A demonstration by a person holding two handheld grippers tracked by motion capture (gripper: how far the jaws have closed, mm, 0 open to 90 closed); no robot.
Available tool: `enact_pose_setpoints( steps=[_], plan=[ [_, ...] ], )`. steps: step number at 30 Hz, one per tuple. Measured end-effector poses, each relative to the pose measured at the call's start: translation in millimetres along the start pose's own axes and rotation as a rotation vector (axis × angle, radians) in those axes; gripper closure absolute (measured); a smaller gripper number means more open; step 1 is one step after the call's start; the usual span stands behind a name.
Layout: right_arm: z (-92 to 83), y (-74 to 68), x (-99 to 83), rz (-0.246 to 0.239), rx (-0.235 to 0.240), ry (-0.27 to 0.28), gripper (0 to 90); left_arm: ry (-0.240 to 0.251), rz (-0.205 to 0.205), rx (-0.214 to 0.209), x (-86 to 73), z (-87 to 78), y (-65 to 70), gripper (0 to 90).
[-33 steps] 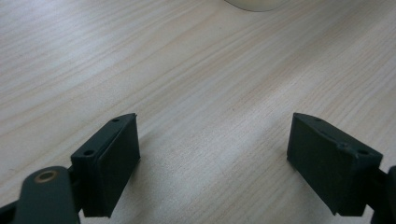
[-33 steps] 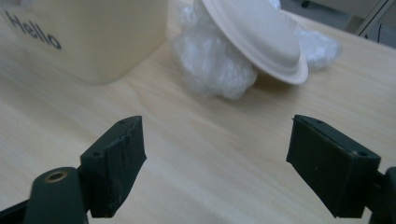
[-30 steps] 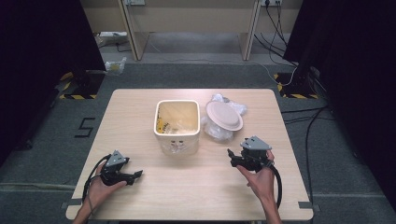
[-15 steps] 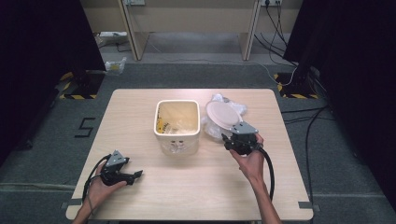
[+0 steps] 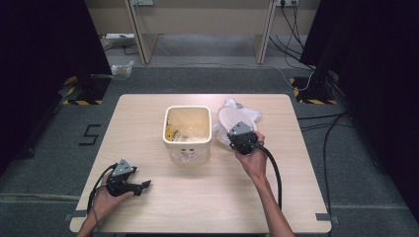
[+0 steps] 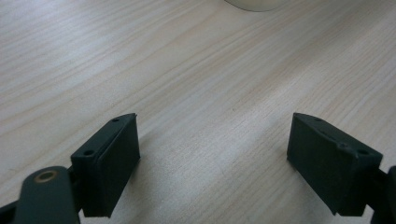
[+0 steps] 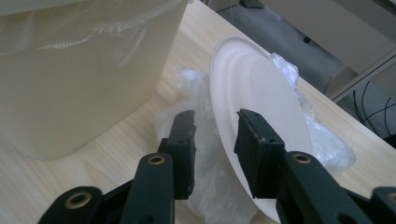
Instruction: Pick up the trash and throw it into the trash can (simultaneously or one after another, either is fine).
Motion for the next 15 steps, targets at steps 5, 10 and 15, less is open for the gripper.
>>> enact_pose_setpoints(
  steps=[5, 10, 15],
  plan=[
    [9.8, -2.5, 2.8, -0.030, -0.013, -0.017, 74.8, -0.001, 0.000, 0.000, 0.0, -0.1, 0.0, 16.1],
    [16.7, -1.6, 1.3, -0.050, -0.028, -0.037, 77.4, -0.001, 0.000, 0.000, 0.0, -0.1, 0.0, 16.0],
    [23.4, -1.0, -0.9, -0.087, -0.053, -0.050, 82.0, -0.001, 0.000, 0.000, 0.0, -0.1, 0.0, 16.1]
  ],
)
Point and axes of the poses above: each handheld gripper's, and its own axes: z roughly forward along the jaws, x roughly out of its top, y roughly to its right, the point moved 6 cm from there along z, roughly forward along the jaws, and after that the axes turned 11 degrees about z, right-handed, at the moved point
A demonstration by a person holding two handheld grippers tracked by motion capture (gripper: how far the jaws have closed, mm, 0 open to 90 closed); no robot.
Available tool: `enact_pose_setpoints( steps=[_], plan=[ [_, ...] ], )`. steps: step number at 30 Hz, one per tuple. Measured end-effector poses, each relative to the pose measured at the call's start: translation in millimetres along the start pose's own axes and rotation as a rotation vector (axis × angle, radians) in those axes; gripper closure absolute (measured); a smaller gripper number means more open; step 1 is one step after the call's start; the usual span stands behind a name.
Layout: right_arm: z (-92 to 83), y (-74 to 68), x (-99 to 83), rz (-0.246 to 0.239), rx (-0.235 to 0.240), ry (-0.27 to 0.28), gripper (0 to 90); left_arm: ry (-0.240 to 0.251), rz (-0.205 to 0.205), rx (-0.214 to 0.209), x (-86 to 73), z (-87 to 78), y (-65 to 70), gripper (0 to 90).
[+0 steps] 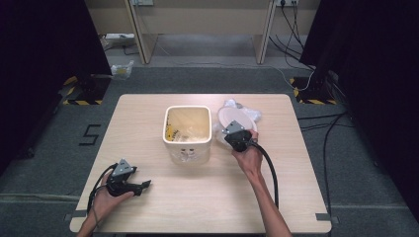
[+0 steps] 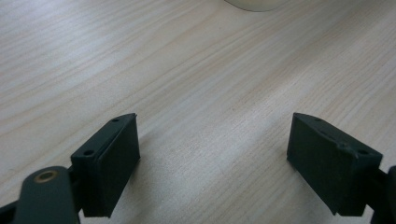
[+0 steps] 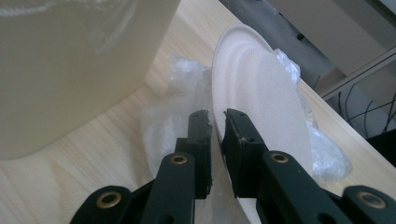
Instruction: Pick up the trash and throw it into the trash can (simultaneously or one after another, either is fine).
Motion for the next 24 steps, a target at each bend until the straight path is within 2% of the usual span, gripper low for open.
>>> enact_pose_setpoints(
  steps=[1, 2, 5, 10, 14, 15, 16, 18, 24],
  plan=[
    [3.0, 1.5, -1.1, -0.028, -0.021, -0.012, 84.4, 0.000, 0.000, 0.000, 0.0, 0.0, 0.0, 16.1],
    [3.0, 1.5, -1.1, -0.028, -0.021, -0.012, 84.4, 0.000, 0.000, 0.000, 0.0, 0.0, 0.0, 16.1],
    [1.7, 2.8, -0.6, -0.047, -0.065, -0.007, 88.9, 0.000, 0.000, -0.001, 0.0, 0.0, 0.0, 16.1],
    [-6.7, 5.6, 2.6, -0.072, -0.090, 0.013, 89.4, 0.000, 0.000, -0.001, 0.0, 0.0, 0.0, 16.1],
    [-14.5, 11.7, 4.4, -0.067, -0.120, 0.032, 89.5, 0.000, 0.000, -0.001, 0.0, 0.0, 0.0, 16.1],
    [-19.9, 17.9, 6.1, -0.061, -0.136, 0.053, 89.5, 0.000, -0.001, -0.001, 0.0, 0.0, 0.0, 16.1],
    [-19.9, 17.9, 6.1, -0.061, -0.136, 0.053, 89.5, 0.000, -0.001, -0.001, 0.0, 0.0, 0.0, 16.1],
    [-29.3, 26.1, 7.8, -0.031, -0.143, 0.076, 89.6, 0.000, 0.000, -0.001, 0.0, 0.0, 0.0, 16.1],
    [-49.5, 39.9, 12.3, -0.007, -0.160, 0.118, 89.6, 0.000, -0.001, -0.001, 0.0, 0.0, 0.0, 16.1]
  ],
)
Point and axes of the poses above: each handheld gripper's, and its own axes: z roughly forward along the jaws, x roughly out of its top, y roughly to its right, the point moved 6 cm from there along z, roughly forward along the jaws, and after that the axes turned 11 degrees about z, right-handed, at the moved point
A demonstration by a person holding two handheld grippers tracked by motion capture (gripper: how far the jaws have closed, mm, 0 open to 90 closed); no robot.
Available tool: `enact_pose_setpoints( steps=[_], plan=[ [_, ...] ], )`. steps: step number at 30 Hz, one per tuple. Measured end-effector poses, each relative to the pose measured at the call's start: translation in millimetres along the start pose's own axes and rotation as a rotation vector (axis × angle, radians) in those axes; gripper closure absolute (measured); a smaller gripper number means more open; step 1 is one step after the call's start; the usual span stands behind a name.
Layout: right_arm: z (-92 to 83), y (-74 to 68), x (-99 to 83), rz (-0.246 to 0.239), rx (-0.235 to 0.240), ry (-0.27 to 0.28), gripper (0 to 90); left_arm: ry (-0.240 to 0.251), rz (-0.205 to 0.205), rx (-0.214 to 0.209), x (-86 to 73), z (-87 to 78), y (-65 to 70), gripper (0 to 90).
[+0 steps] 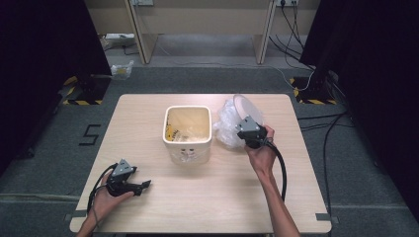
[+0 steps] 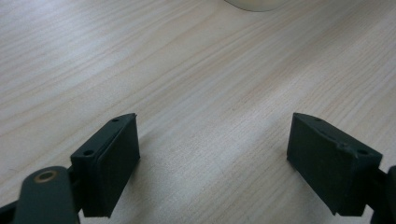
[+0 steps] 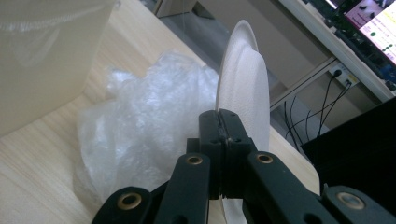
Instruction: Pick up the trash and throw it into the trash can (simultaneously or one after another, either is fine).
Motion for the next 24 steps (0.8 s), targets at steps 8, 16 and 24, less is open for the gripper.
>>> enact_pose_setpoints(
  steps=[8, 16, 24],
  plan=[
    [-21.7, 8.5, 12.1, 0.019, 0.024, 0.054, 89.6, 0.000, 0.000, 0.000, 0.0, 0.0, 0.0, 16.1],
    [-45.9, 6.7, 31.0, 0.011, 0.053, 0.114, 89.6, 0.000, 0.000, 0.000, 0.0, 0.0, 0.0, 16.0],
    [-64.2, 0.2, 49.4, 0.010, 0.099, 0.169, 89.6, 0.001, 0.000, 0.001, 0.1, 0.1, 0.0, 16.1]
  ],
)
Point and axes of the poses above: each handheld gripper's, and its own axes: z roughly forward along the jaws, x roughly out of its top, y roughly to its right, the point moved 6 cm from there along z, roughly forward along the jaws, and after that the axes turned 11 degrees about z, right-handed, at the moved point
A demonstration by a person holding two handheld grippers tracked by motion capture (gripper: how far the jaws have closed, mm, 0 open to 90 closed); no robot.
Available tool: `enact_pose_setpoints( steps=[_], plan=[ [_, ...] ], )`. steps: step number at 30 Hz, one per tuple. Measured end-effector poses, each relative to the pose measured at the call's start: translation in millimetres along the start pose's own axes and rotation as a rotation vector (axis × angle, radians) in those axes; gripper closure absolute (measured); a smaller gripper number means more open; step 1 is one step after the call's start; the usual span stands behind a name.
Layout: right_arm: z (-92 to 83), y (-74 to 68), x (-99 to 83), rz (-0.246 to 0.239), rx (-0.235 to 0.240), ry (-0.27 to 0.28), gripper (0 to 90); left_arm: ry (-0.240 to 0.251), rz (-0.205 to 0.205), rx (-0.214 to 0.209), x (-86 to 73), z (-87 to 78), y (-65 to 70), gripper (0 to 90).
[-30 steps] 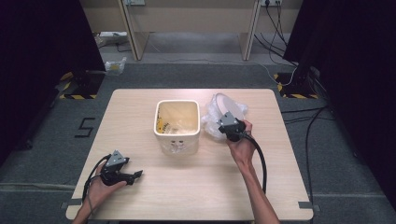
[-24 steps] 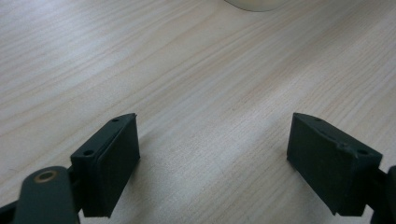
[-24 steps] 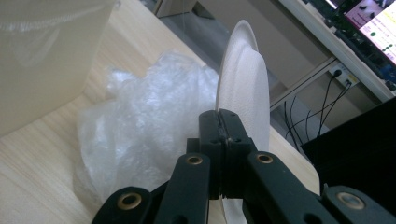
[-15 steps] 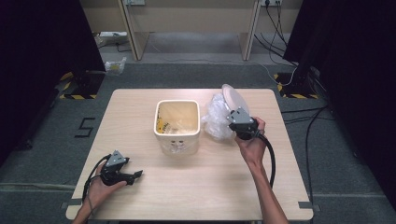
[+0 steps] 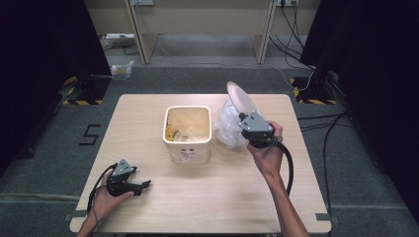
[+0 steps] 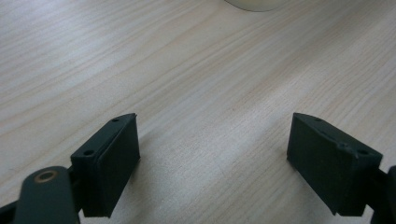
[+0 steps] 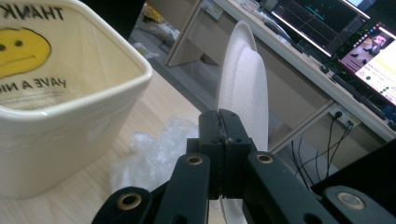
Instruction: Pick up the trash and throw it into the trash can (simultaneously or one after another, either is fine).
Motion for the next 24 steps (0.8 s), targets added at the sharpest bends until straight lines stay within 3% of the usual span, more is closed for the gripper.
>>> enact_pose_setpoints(
  steps=[15, 24],
  plan=[
    [-14.6, -22.8, 30.3, -0.034, 0.068, 0.068, 89.6, 0.001, 0.002, 0.002, 0.0, 0.2, -0.1, 16.1],
    [-20.1, -50.1, 46.6, -0.076, 0.130, 0.105, 89.6, 0.001, 0.002, 0.002, 0.0, 0.2, -0.1, 16.1]
  ],
)
Point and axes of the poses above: each handheld gripper's, and its own axes: z roughly forward along the jaws, x roughly out of its top, y roughly to its right, the point moved 6 cm from there along z, roughly forward along the jaws, and after that the axes turned 11 degrees about z, right-handed, at the moved point
